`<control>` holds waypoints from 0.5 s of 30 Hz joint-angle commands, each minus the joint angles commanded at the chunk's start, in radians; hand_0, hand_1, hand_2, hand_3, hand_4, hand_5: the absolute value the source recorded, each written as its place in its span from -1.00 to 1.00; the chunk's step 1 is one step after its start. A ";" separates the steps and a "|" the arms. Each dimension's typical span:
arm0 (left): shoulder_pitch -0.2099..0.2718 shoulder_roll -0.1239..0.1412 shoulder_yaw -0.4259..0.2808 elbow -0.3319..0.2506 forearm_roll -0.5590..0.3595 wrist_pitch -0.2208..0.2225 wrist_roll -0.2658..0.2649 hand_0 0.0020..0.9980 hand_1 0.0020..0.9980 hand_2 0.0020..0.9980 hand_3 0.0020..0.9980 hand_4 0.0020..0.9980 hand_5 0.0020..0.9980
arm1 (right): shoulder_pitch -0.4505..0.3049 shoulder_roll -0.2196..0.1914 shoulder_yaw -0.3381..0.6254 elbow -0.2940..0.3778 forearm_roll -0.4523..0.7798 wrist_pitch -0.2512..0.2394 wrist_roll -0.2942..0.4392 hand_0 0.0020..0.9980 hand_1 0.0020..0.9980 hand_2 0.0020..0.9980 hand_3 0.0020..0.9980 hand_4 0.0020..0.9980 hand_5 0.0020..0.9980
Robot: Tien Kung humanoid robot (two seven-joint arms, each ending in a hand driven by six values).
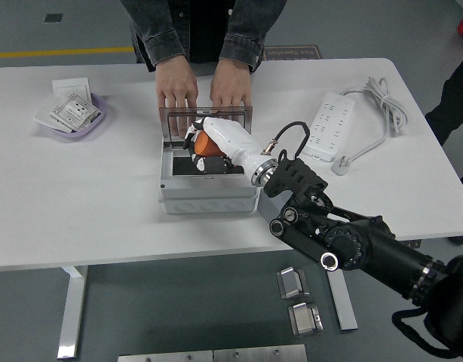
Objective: Pick up the cylinder from the cube,place it in the box,flap close box
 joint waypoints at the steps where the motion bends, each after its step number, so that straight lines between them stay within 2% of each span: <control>1: 0.000 0.001 -0.004 0.000 0.006 0.000 0.001 0.40 0.41 0.35 0.57 0.53 -0.07 | 0.010 0.000 -0.009 -0.020 0.000 0.001 -0.004 -1.00 -0.64 -0.13 -0.16 -0.68 -1.00; 8: 0.000 0.007 -0.019 0.000 0.027 0.000 0.006 0.40 0.42 0.35 0.57 0.53 -0.07 | 0.065 0.000 -0.057 -0.137 0.019 0.003 -0.022 -1.00 -0.64 -0.12 -0.15 -0.66 -1.00; 15: 0.001 0.009 -0.031 0.000 0.044 0.001 0.011 0.40 0.42 0.35 0.57 0.53 -0.07 | 0.083 0.000 -0.098 -0.165 0.045 0.001 -0.029 -1.00 -0.64 -0.11 -0.13 -0.62 -1.00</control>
